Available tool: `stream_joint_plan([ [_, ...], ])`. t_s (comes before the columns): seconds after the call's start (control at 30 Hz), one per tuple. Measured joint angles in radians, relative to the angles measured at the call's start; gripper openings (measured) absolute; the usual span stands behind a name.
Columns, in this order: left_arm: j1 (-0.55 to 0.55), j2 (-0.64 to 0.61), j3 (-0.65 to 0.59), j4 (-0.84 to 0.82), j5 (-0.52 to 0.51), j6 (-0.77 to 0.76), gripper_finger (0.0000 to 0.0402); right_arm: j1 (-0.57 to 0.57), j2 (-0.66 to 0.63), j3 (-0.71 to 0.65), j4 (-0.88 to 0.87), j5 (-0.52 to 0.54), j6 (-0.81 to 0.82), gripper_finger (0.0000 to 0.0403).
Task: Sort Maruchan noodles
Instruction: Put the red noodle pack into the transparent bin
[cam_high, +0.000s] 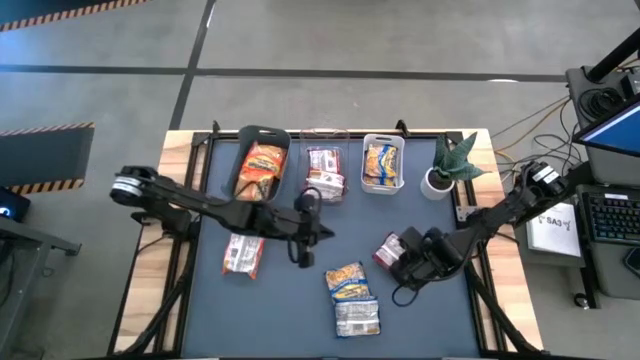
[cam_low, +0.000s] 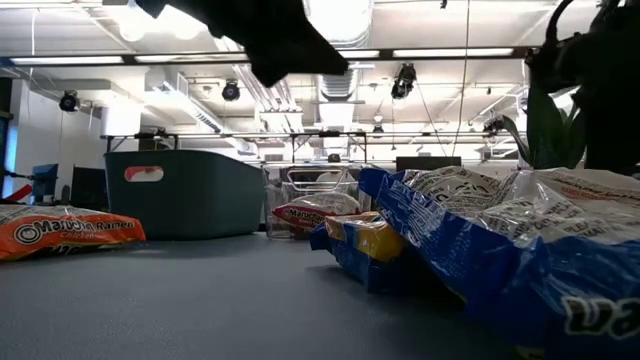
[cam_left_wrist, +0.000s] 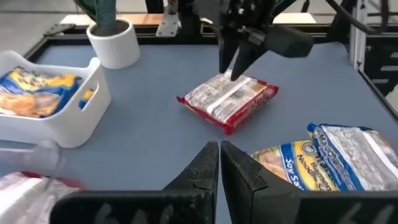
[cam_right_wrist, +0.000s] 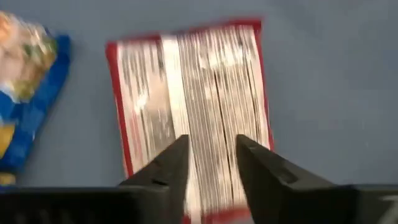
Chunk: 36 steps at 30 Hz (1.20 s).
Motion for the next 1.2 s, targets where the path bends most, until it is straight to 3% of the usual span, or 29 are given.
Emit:
stream_joint_plan([
  [0.27, -0.009, 0.075, 0.006, 0.067, 0.0, -0.045, 0.0001, 0.0, 0.0, -0.059, 0.145, 0.151, -0.079, 0.0014],
  [0.83, -0.04, 0.08, 0.006, 0.139, 0.0, -0.045, 0.0001, -0.005, 0.001, -0.203, 0.452, 0.204, -0.105, 0.0009],
  [1.2, -0.042, 0.08, 0.006, 0.138, 0.0, -0.045, 0.0001, -0.043, 0.006, -0.235, 0.547, 0.232, -0.127, 0.0009],
])
